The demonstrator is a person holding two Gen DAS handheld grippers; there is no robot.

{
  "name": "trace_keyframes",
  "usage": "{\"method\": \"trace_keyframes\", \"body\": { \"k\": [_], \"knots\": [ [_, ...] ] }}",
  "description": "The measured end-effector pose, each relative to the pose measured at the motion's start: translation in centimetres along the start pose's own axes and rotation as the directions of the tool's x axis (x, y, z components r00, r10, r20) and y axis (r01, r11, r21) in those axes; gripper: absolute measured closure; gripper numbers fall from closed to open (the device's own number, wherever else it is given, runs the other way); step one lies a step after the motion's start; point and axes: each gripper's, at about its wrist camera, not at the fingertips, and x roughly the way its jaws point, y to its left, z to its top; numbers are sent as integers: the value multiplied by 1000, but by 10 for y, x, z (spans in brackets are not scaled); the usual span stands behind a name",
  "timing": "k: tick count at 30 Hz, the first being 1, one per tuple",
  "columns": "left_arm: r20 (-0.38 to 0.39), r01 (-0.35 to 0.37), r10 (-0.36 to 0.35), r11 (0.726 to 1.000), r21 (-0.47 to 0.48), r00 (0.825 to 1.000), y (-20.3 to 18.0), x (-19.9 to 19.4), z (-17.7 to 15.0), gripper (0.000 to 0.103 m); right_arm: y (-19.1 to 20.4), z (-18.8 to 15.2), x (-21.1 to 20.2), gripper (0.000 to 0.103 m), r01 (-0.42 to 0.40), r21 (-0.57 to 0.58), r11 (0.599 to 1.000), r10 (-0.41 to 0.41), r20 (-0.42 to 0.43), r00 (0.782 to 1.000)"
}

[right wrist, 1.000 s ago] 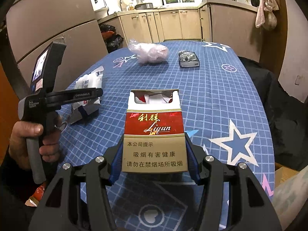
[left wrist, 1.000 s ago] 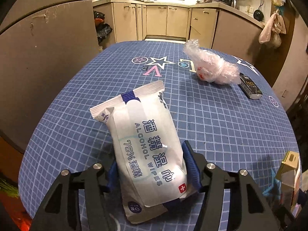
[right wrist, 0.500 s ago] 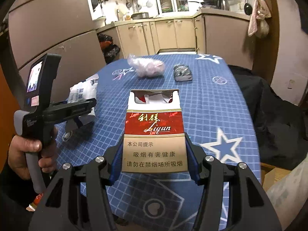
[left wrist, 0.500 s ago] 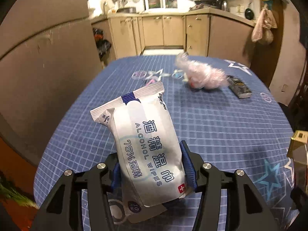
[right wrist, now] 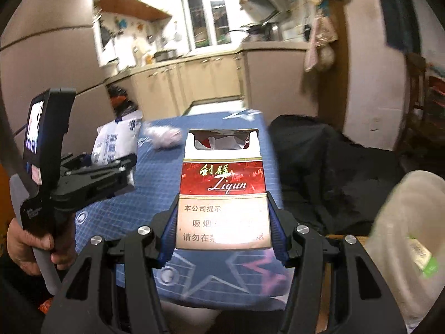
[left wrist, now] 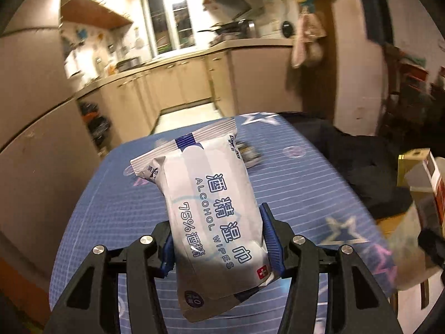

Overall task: Collect trash
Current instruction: 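Carry the wipes pack and cigarette box in both tools over the white bucket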

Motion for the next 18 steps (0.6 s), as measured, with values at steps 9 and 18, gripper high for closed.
{"method": "trace_keyframes", "body": {
  "k": [9,18],
  "knots": [
    [68,156,-168,975,158,983,-103,-28,22,49,-65,-3,-51,50,165,104,981,-174,79,982],
    [99,269,-311,914,302,945,-203,-51,37,48,-127,-15,-101,50,320,195,927,-346,119,930]
  ]
}}
